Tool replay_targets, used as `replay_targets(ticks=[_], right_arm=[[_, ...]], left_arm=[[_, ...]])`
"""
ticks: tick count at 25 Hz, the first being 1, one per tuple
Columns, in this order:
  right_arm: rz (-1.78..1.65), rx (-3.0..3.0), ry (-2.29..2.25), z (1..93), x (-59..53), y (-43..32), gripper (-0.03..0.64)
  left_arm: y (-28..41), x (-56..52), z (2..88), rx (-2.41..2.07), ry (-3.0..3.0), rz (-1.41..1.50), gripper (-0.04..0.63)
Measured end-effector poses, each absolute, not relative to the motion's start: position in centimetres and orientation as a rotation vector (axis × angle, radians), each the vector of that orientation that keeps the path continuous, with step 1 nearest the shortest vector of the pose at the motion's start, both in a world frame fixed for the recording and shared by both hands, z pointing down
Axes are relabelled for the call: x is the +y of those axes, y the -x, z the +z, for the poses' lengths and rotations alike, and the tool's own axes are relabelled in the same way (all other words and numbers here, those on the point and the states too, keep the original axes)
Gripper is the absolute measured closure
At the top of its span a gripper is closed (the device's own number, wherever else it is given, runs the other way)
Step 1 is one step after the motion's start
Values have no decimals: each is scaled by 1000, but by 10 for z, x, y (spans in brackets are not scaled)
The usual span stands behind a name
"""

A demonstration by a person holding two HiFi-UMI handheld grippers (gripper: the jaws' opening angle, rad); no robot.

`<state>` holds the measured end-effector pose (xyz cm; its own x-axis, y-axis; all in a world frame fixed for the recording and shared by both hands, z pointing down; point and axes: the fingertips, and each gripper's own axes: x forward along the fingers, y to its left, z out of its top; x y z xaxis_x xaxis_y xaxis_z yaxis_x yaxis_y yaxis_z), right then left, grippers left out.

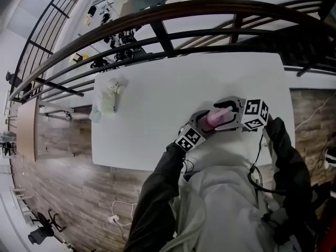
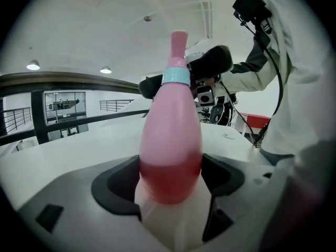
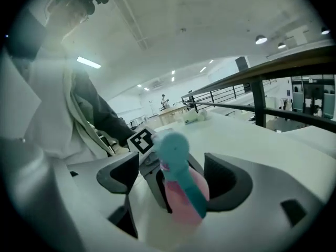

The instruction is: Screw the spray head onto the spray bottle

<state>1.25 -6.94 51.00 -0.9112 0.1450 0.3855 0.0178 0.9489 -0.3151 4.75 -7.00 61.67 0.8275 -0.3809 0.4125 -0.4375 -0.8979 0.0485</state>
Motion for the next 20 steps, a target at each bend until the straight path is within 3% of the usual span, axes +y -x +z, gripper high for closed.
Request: replay_targets(ticks=[12,13,14,15,16,20], right_arm=[[288,-2734,-161,485,-30,-51,238],[290,-2727,-155,486,-22,-49,249],[298,-2732,-159,487,-16,-46,296],[304,-2746,-167,486,-12,-40,388],[302,-2760,-174,485,-9,-33,420],[297,-2804,-217,487,-15,-2,420]], left_arm=[[-45,-73,618,-674,-2860,619,224],[-45,-73,618,-678,-2856,621,224],[-45,-74,619,-680,-2852,624,224],[-45,-75,620,-681,-2851,628,224],[-44,-75,620,-680,-2852,632,224],[-41,-76,622,-700,-2845,631,224]])
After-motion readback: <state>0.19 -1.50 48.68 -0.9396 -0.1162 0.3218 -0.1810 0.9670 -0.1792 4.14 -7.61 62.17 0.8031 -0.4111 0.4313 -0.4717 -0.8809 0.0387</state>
